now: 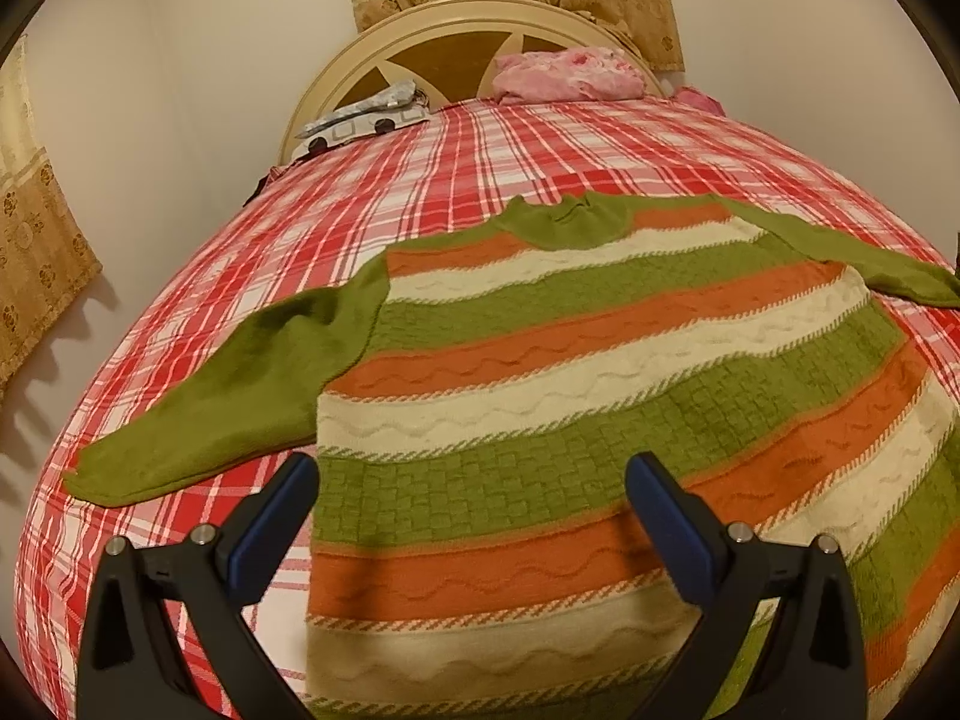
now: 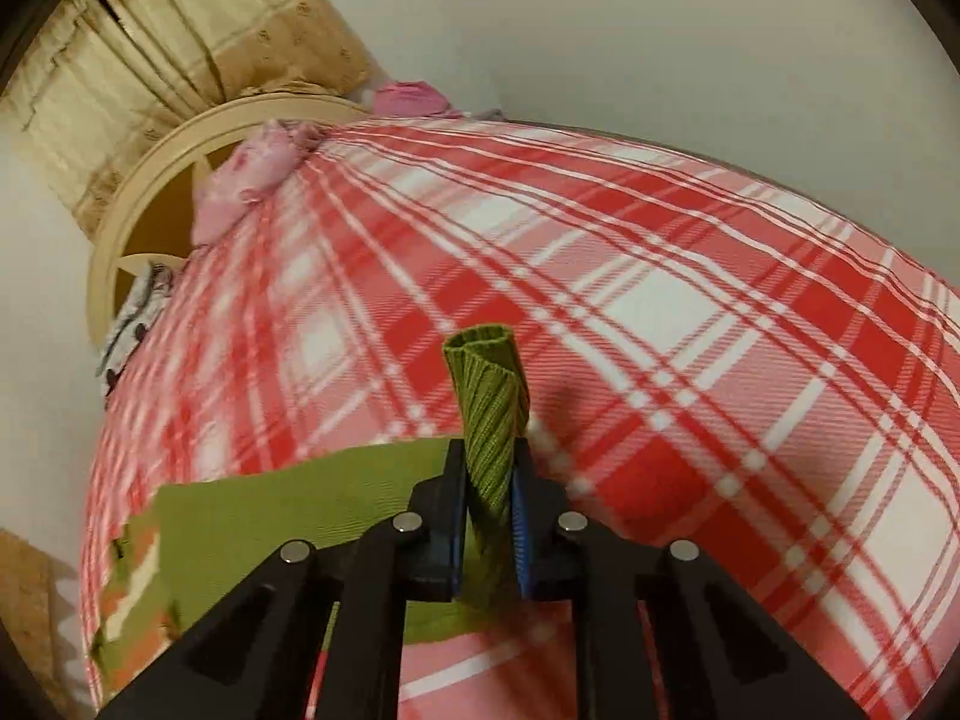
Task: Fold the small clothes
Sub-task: 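Lift the cuff with the right gripper, fold the sleeve across the chest, release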
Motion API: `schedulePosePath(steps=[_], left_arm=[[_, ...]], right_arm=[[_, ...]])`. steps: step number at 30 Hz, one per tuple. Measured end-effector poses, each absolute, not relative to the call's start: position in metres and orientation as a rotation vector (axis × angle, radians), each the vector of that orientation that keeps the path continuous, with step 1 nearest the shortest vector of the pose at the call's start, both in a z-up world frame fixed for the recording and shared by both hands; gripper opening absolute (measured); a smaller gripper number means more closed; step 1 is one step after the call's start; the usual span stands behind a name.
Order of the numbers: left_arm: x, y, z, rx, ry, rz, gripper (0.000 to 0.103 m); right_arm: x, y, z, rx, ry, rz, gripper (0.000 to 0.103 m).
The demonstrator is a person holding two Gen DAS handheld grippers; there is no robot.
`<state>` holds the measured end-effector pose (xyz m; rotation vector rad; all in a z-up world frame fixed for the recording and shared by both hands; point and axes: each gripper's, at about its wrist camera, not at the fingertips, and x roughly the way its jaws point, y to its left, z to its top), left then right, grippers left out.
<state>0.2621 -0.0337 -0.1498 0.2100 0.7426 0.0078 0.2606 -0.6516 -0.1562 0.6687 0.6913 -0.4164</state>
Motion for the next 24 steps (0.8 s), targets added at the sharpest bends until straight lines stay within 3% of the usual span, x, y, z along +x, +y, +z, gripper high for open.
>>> schedulePosePath(steps=[24], left_arm=[[0.244,0.012,-0.143,0.14,0.736,0.046,0.103]], right_arm=[[0.361,-0.409,0.019,0.425,0.541,0.089,0.012]])
